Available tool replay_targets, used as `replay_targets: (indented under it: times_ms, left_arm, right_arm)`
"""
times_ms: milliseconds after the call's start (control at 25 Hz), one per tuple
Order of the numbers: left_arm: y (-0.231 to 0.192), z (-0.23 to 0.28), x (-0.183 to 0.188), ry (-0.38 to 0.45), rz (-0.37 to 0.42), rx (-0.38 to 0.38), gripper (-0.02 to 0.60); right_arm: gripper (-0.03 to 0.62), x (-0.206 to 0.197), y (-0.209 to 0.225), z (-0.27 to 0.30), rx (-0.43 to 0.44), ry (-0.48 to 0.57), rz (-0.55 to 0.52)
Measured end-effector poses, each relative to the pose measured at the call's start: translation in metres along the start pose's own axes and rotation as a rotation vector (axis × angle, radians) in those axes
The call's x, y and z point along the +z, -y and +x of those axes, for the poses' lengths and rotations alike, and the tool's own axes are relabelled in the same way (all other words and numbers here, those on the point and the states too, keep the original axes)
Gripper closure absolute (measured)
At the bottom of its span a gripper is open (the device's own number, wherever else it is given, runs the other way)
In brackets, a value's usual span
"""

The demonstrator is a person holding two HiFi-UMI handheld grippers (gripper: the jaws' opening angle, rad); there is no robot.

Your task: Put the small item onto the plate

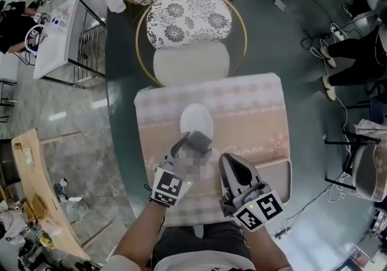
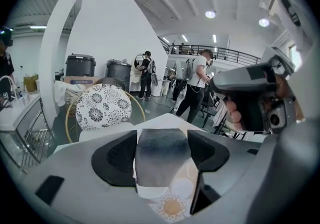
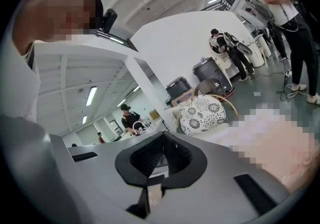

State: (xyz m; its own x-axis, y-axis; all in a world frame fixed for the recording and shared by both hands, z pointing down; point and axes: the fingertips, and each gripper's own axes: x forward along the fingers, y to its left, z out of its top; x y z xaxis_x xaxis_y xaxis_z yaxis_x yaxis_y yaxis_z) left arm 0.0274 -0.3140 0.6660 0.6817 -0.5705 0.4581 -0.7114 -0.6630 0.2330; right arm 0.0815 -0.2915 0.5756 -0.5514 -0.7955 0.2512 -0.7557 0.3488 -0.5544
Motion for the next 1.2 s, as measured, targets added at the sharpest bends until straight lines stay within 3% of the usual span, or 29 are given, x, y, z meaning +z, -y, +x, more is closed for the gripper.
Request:
replay_targets:
  times_ms: [440, 1200]
  left_arm:
    - [-0.022, 0.046, -0.061, -0.101, 0.017, 0.026, 0.273]
    - [-0.032, 0.081, -0.101, -0.213, 0.098, 0.045, 0.273]
  right_arm:
    - [0.579, -0.032, 0.028, 0.013, -0.011, -0.044, 0.039]
    - [0.579, -0.061, 0.047, 0.038, -0.004, -0.095, 0.051]
